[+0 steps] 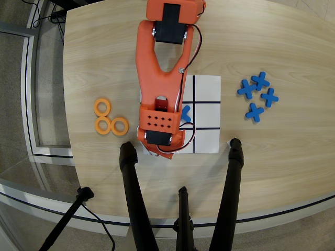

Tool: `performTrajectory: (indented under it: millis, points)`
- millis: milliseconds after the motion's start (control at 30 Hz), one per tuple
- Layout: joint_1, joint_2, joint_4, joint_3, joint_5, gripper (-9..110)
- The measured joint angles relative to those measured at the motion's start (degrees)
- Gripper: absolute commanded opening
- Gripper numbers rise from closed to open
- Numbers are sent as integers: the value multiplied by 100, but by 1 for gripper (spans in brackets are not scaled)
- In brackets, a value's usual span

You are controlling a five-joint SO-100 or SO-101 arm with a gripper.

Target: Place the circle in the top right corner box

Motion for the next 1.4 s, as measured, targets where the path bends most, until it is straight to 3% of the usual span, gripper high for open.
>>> performTrajectory:
  millis: [800,967,1167,1400]
  points:
    - [0,0,35,-193,352,9]
    - [176,202,686,-659,352,9]
    - [369,1934,1951,-220,18,9]
    - [185,5528,2074,3454,-677,9]
